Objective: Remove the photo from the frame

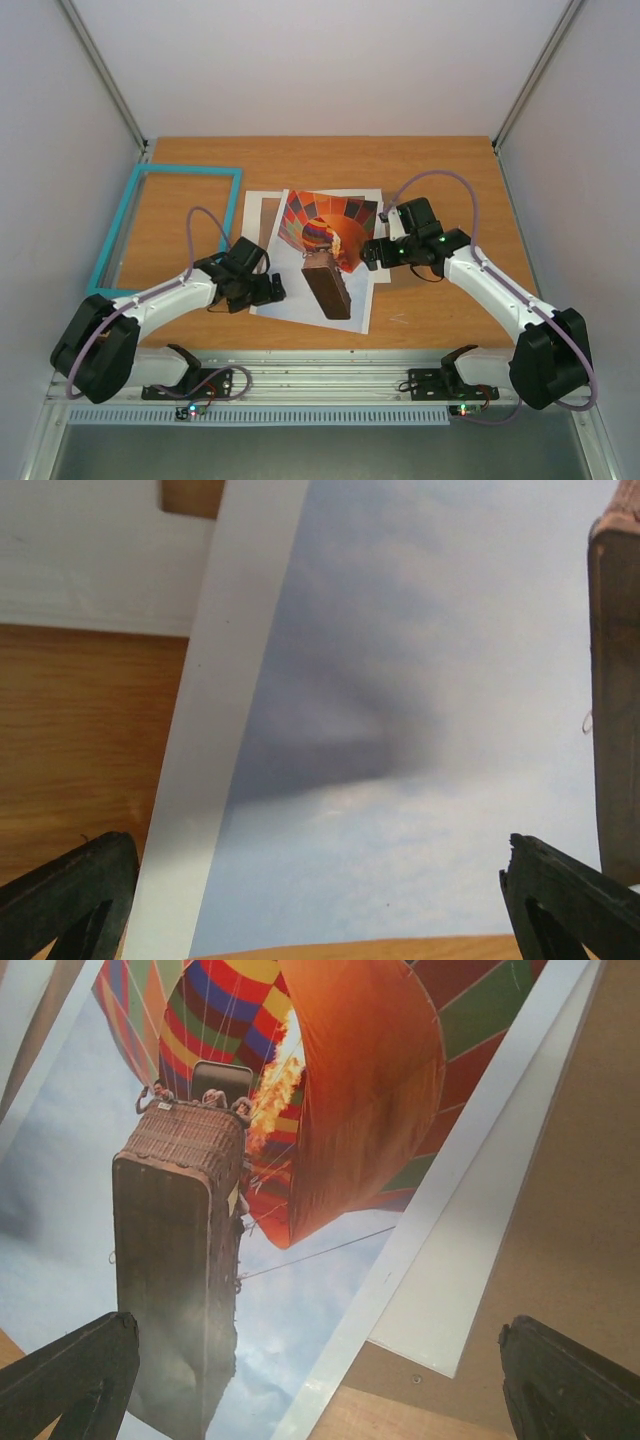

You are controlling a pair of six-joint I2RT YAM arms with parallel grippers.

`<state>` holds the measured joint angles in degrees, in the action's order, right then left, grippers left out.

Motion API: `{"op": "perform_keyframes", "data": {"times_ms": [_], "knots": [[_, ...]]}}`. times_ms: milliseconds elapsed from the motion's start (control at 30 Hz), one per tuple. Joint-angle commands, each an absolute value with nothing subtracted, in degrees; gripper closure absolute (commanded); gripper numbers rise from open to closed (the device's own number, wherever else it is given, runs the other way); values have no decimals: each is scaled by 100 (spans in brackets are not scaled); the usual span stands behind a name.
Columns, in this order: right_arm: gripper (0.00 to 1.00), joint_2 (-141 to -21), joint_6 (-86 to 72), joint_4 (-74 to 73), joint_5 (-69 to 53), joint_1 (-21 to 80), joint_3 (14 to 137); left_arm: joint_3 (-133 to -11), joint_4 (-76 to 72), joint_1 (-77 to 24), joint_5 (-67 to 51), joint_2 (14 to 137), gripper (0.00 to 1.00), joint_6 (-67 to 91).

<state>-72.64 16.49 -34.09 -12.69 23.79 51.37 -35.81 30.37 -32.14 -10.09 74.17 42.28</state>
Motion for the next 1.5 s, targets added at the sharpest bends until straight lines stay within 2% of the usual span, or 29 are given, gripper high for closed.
{"op": "perform_keyframes", "data": {"times_ms": [0, 300, 800, 1133, 1467], "knots": [[2, -7129, 1556, -3335, -996, 2399, 5083, -3550, 2780, -3534, -1058, 7372, 1, 4595], [2, -7047, 1488, -3349, -658, 2399, 5046, -3536, 2851, -4080, -894, 7197, 1, 4840], [2, -6480, 989, -3826, 473, 2323, 5079, -3288, 2857, -4192, -802, 6774, 1, 4903], [1, -5110, 528, -4898, 1502, 2290, 5355, -3463, 4202, -3991, 400, 5031, 1, 4903], [1, -3594, 654, -6118, 2137, 2294, 6081, -5052, 6478, -3960, 2254, 2882, 1, 4550]]}}
